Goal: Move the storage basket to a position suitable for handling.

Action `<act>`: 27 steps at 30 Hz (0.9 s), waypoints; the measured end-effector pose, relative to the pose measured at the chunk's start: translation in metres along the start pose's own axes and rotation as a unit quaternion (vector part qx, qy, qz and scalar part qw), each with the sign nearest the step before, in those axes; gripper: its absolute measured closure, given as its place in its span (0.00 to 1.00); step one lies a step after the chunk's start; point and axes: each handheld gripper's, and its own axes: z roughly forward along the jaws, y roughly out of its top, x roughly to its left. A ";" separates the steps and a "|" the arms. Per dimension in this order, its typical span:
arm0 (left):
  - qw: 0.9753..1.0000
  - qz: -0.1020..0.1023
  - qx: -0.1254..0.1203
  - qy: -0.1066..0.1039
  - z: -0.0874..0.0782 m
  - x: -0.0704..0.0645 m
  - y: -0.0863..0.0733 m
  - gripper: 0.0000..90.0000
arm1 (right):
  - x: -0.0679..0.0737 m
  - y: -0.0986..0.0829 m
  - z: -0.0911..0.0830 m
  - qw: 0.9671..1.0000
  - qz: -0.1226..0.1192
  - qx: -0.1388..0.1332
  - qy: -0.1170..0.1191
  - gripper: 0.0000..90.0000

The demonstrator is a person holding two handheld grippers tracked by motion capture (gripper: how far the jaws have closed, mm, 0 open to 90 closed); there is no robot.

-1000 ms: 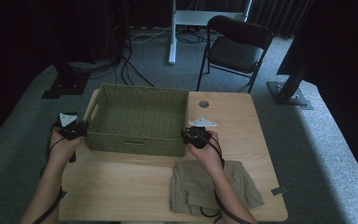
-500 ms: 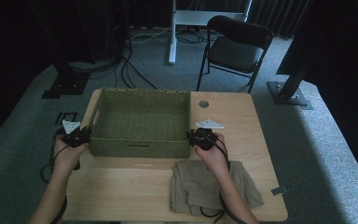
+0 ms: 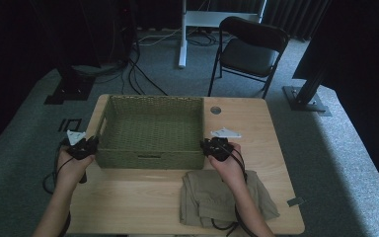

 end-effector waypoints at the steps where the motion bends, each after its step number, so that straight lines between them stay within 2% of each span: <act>1: 1.000 0.003 0.001 0.001 -0.001 0.000 0.000 0.93 | 0.000 0.000 0.000 1.000 0.000 0.000 0.000 0.82; 4: 1.000 0.007 0.005 0.001 -0.001 -0.001 0.001 0.93 | -0.001 0.000 -0.001 1.000 0.000 0.000 0.001 0.83; 8: 1.000 -0.003 0.010 -0.016 0.000 0.003 0.002 0.91 | -0.001 0.002 0.000 1.000 -0.001 0.006 0.004 0.82; 10: 1.000 -0.003 0.009 -0.024 0.001 0.006 0.004 0.86 | -0.002 0.005 0.000 1.000 -0.006 0.001 0.005 0.80; 12: 1.000 -0.013 -0.002 -0.027 0.003 0.009 0.010 0.77 | -0.002 0.011 -0.001 1.000 -0.002 -0.009 0.009 0.73; 13: 0.999 -0.016 -0.012 -0.032 0.004 0.011 0.013 0.73 | -0.002 0.015 -0.001 1.000 -0.002 -0.018 0.006 0.68; 14: 0.999 -0.019 -0.018 -0.033 0.005 0.013 0.016 0.66 | -0.002 0.018 -0.001 1.000 -0.007 -0.024 0.001 0.67; 15: 0.999 -0.014 -0.021 -0.033 0.007 0.014 0.020 0.66 | -0.002 0.022 0.000 1.000 -0.008 -0.029 -0.002 0.63; 17: 0.999 -0.021 -0.033 -0.038 0.012 0.016 0.027 0.61 | -0.002 0.030 0.003 0.999 -0.007 -0.043 -0.009 0.60; 19: 0.999 -0.016 -0.034 -0.037 0.017 0.018 0.033 0.60 | -0.002 0.037 0.007 0.998 -0.002 -0.055 -0.014 0.57; 22: 0.999 -0.011 -0.035 -0.030 0.027 0.019 0.038 0.56 | -0.002 0.045 0.016 0.998 -0.005 -0.057 -0.037 0.54; 24: 0.999 -0.015 -0.034 -0.028 0.031 0.019 0.039 0.54 | -0.002 0.048 0.020 0.997 -0.003 -0.059 -0.041 0.53; 27: 0.999 -0.011 -0.024 -0.019 0.044 0.020 0.038 0.52 | -0.006 0.051 0.038 0.997 0.006 -0.050 -0.054 0.53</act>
